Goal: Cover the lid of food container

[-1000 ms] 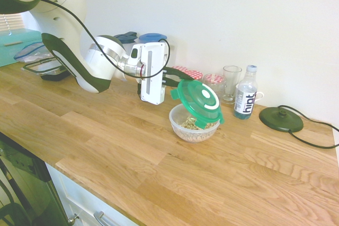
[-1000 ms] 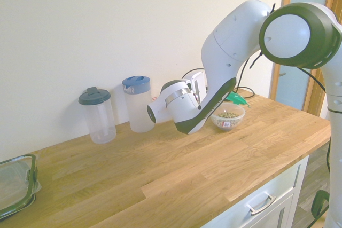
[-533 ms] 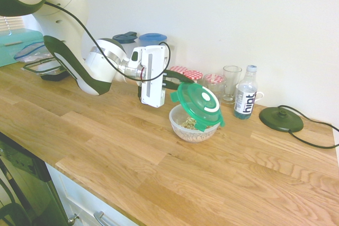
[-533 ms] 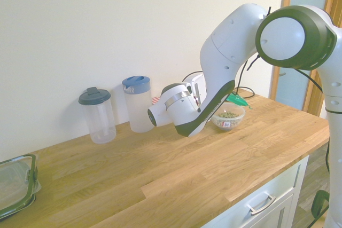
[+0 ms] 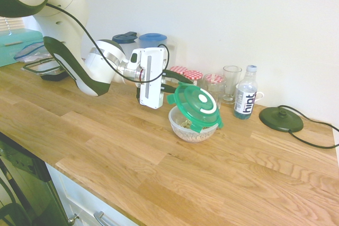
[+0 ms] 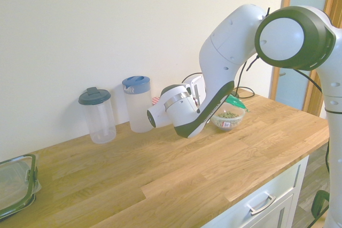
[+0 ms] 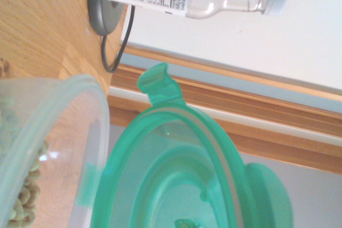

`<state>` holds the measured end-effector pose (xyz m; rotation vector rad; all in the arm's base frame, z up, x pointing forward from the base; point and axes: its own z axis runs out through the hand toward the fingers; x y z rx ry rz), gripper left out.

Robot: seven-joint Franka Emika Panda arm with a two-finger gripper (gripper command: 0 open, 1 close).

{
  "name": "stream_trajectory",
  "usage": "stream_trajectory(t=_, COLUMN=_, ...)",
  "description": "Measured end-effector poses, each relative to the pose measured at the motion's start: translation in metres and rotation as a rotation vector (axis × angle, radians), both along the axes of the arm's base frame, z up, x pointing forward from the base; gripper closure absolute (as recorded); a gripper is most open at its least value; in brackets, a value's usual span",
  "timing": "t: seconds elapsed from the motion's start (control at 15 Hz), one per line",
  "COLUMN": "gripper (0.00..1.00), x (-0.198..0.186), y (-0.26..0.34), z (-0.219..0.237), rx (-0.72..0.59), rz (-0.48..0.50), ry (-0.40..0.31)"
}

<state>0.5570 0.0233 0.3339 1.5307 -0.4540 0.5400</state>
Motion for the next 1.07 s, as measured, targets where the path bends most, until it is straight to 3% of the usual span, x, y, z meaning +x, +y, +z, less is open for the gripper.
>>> stream_trajectory(t=0.4, gripper=0.00, x=0.007, y=0.006, z=-0.001, rx=0.149, rz=-0.025, ry=-0.011)
stream_trajectory(t=1.07, gripper=0.00, x=0.021, y=0.007, z=0.090, rx=0.787, rz=-0.180, ry=-0.034)
